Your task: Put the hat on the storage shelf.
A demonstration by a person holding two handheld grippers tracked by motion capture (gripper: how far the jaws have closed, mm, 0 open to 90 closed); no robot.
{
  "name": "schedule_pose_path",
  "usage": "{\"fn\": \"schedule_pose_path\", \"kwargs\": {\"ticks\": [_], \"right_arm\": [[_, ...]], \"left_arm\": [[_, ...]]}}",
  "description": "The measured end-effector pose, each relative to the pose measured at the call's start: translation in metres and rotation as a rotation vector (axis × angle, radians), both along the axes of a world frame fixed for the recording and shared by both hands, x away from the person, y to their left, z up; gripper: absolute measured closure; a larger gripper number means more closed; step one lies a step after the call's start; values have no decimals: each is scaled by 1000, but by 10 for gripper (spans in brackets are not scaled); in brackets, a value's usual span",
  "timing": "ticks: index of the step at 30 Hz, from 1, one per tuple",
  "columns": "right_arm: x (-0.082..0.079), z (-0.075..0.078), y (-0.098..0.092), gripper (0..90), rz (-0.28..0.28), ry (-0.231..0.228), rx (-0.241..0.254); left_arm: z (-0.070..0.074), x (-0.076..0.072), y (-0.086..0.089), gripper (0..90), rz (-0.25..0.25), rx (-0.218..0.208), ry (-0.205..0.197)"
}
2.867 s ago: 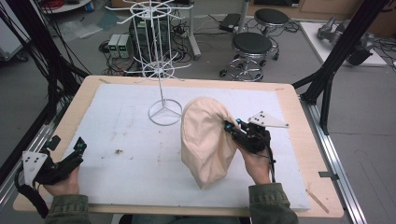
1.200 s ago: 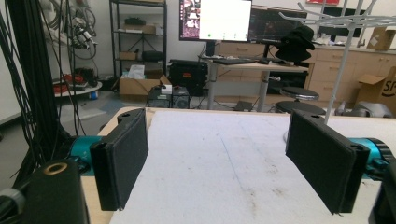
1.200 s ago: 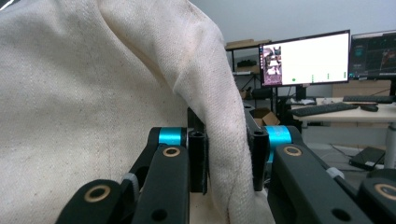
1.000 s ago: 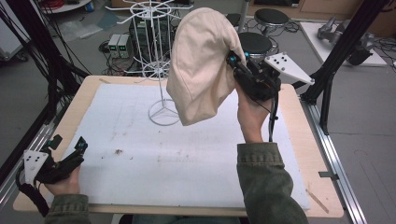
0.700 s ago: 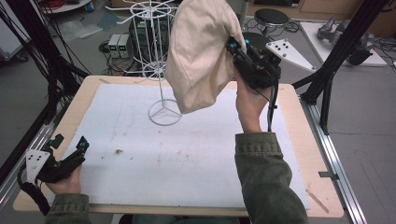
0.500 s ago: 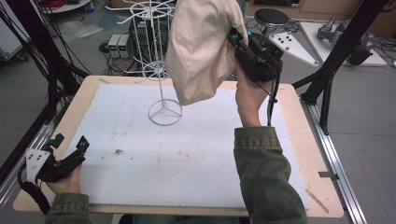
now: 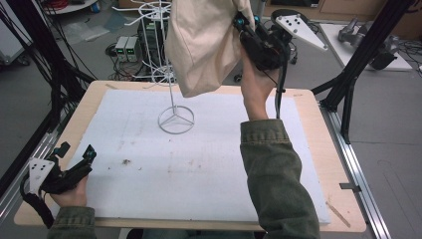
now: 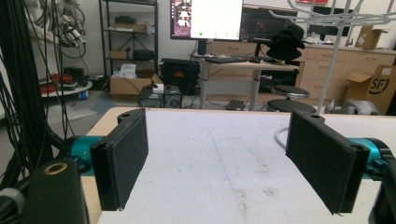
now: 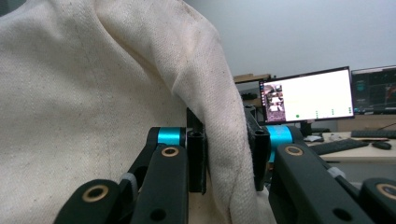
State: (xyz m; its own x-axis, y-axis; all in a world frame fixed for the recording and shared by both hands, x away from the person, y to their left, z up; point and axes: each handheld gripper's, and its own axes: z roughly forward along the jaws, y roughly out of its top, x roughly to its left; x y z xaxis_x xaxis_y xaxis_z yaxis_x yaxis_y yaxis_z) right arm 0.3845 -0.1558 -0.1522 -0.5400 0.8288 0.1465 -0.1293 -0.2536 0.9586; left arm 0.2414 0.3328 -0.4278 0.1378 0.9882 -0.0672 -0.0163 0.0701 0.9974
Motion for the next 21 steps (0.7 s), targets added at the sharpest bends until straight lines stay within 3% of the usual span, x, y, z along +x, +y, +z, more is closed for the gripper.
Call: {"fn": "schedule_pose_path", "kwargs": {"ticks": [8,21], "right_arm": [[15,9,20,755,-8,-10,-39],[35,25,35,752,-14,-11,-51]], "left_arm": [[0,2,1,214,-4,-5,-2],[0,2,-1,217,-11,-16,-6]]}}
